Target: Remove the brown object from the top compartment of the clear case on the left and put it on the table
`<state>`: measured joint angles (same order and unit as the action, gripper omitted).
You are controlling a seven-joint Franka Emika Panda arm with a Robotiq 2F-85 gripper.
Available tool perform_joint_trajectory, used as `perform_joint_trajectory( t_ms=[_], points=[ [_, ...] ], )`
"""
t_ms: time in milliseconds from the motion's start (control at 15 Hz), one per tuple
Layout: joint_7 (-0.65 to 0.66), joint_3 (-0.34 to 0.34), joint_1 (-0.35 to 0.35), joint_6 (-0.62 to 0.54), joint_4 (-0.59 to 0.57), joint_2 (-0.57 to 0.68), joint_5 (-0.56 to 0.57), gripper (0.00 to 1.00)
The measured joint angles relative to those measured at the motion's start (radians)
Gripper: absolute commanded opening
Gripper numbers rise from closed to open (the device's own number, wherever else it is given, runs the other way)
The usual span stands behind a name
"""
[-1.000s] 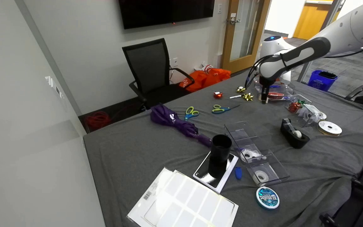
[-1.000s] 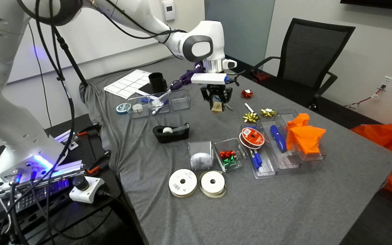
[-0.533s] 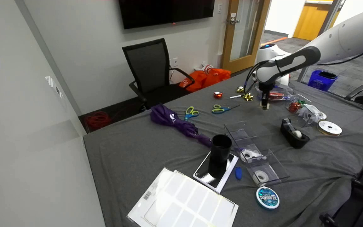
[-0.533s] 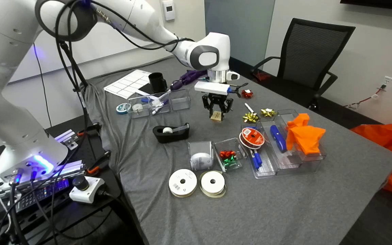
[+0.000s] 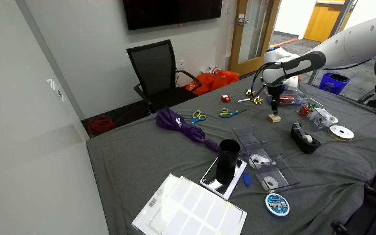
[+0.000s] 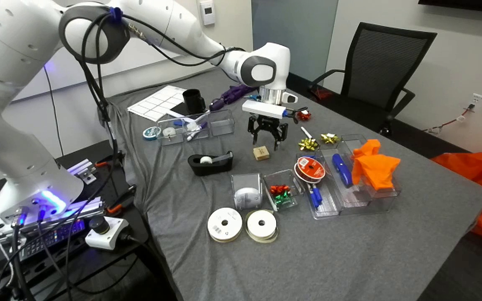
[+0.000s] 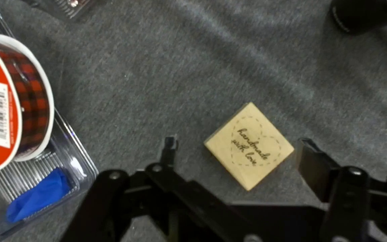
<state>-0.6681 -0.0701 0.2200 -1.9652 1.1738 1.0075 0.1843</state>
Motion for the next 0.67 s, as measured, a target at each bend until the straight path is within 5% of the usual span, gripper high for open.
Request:
perform_joint_trajectory(
  t_ms=[667],
  points=[
    [-0.122,0.065,0.033,-0.264,0.035,-0.064,-0.021,1.0]
  ],
)
